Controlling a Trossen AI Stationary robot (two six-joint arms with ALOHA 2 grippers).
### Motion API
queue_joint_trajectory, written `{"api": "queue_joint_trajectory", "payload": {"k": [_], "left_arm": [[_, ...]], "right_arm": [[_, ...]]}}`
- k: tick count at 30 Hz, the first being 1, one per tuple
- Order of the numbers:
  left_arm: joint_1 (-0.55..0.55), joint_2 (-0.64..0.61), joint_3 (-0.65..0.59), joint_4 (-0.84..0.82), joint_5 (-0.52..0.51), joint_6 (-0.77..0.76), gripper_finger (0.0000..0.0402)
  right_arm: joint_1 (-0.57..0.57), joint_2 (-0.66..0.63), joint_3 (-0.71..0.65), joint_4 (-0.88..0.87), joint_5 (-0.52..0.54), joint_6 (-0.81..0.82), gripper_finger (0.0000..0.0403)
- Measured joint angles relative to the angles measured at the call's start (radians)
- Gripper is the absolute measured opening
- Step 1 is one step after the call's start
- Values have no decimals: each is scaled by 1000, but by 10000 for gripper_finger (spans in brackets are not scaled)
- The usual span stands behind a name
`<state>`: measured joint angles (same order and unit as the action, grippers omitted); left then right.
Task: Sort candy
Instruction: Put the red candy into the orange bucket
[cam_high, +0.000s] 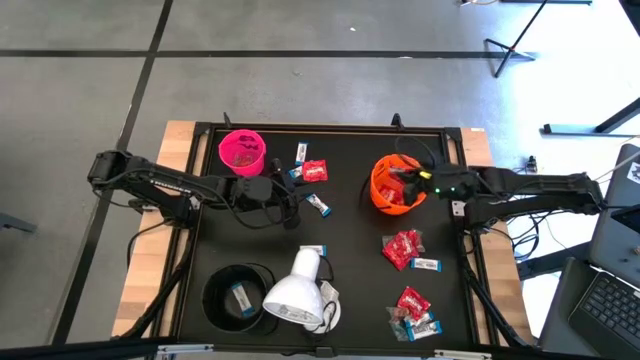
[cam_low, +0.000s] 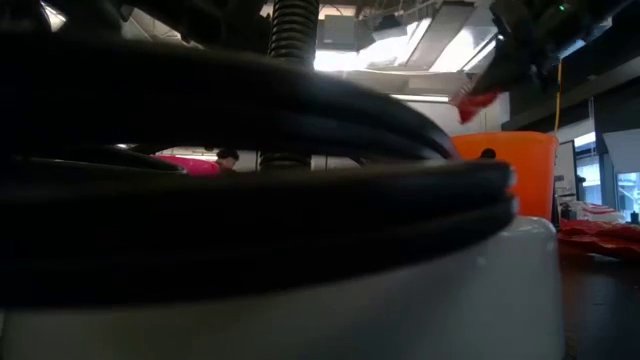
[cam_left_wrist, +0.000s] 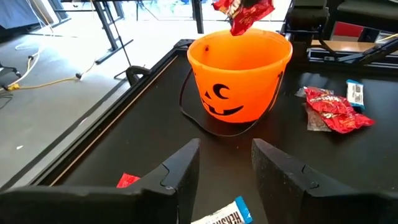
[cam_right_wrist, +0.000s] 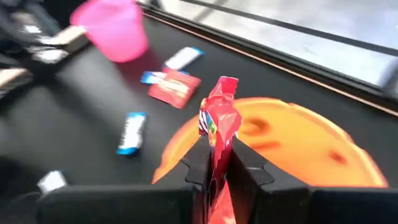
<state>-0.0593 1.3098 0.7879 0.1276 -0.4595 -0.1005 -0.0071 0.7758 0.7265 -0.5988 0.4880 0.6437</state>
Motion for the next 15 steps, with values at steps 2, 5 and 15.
{"api": "queue_joint_trajectory", "payload": {"k": [2, 5, 15], "left_arm": [[0, 0, 0, 0, 0, -1, 136], [0, 0, 0, 0, 1, -2, 136], [-3, 0, 0, 0, 16, -14, 136]], "right_arm": [[0, 1, 0, -57, 26, 21, 41], [0, 17, -1, -93, 36, 31, 54], [0, 43, 5, -104, 13, 17, 152]]}}
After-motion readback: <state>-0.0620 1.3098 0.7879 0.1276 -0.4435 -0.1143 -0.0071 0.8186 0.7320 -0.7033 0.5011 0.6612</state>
